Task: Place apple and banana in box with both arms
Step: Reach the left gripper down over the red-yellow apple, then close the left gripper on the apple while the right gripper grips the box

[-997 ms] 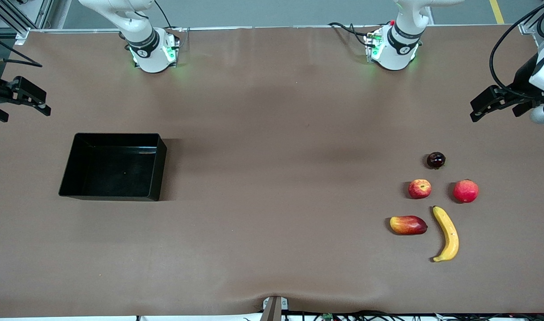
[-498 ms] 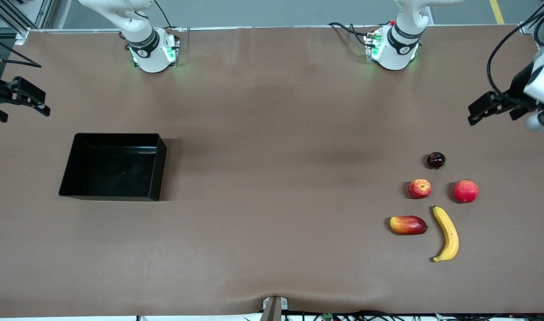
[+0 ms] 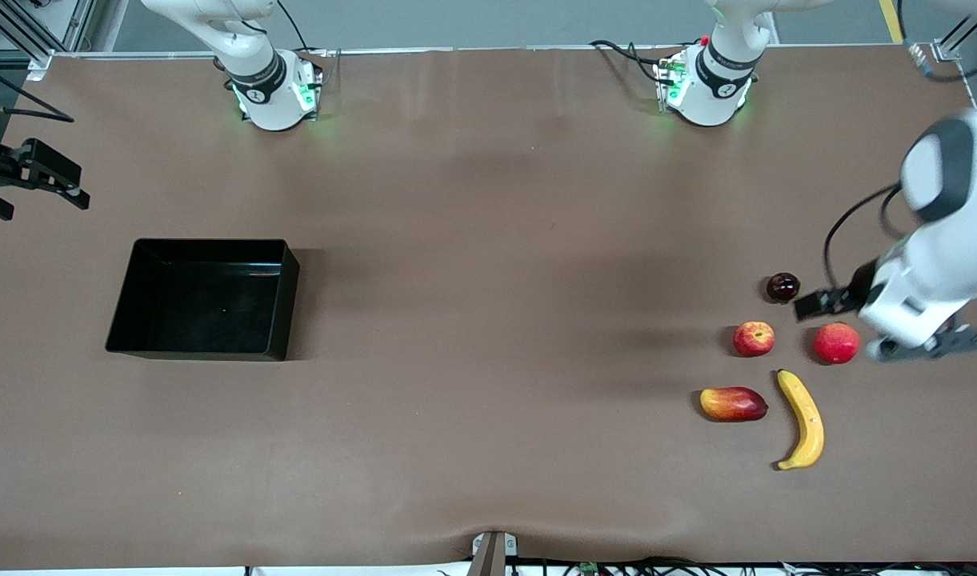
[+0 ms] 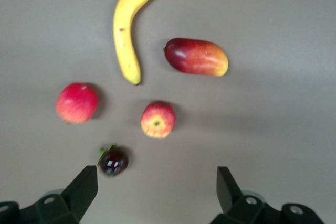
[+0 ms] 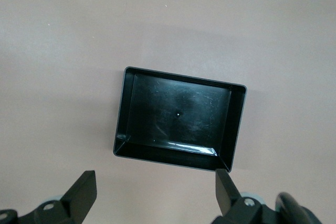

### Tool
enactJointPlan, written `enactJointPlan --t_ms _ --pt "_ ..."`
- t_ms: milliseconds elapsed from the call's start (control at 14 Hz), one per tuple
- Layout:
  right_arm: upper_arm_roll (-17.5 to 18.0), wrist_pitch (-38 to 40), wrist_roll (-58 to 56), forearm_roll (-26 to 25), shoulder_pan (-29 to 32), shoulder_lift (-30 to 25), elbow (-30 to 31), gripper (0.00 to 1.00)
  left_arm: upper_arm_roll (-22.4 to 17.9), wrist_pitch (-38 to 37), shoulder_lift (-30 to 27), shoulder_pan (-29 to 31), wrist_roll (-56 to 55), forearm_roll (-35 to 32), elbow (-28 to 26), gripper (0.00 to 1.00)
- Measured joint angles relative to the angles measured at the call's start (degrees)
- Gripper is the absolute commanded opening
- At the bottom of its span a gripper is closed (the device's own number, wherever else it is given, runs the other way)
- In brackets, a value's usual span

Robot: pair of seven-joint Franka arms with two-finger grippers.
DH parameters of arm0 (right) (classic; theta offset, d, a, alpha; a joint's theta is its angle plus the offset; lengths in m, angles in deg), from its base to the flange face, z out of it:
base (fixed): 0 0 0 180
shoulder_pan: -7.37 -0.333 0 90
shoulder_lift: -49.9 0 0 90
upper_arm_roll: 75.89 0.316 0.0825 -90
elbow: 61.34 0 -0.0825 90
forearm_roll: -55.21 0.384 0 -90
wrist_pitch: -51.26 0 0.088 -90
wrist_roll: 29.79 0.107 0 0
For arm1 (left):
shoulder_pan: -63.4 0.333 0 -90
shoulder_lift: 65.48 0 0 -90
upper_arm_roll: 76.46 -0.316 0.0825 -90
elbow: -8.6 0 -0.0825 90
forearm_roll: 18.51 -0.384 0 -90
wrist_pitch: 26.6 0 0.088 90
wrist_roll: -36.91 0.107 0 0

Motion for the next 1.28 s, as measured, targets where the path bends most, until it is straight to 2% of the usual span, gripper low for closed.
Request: enactJointPlan --t_ms 142,498,783,997,1068,1281 --pt "0.0 -0.2 0.0 0.0 0.0 0.5 0.0 1.0 0.1 5.1 4.7 -0.4 0.0 0.0 -0.2 1.0" --pt "-0.4 -1.9 0.0 0.0 0.2 2.1 -0.1 1.0 0.3 10.0 13.2 -0.8 0.1 -0.6 -1.0 1.0" --pt "-0.6 -1.7 0.0 -0.3 1.6 5.7 0.0 1.0 0.3 11.7 15.8 -0.8 0.1 -6.8 -3.5 1.0" --pt "-0.7 -1.8 -0.6 -0.3 3.9 9.0 0.0 1.0 0.1 11.7 16.1 0.0 0.1 -7.6 -5.1 1.0" --pt "-0.7 -1.9 -0.7 -0.3 4.3 10.4 0.0 1.0 0.1 11.7 16.2 0.4 0.1 -7.6 -5.4 0.87" --pt "-0.7 -3.5 -0.7 -0.5 4.7 14.7 0.0 1.0 0.2 11.7 17.1 0.6 -1.0 -7.6 -6.0 0.27"
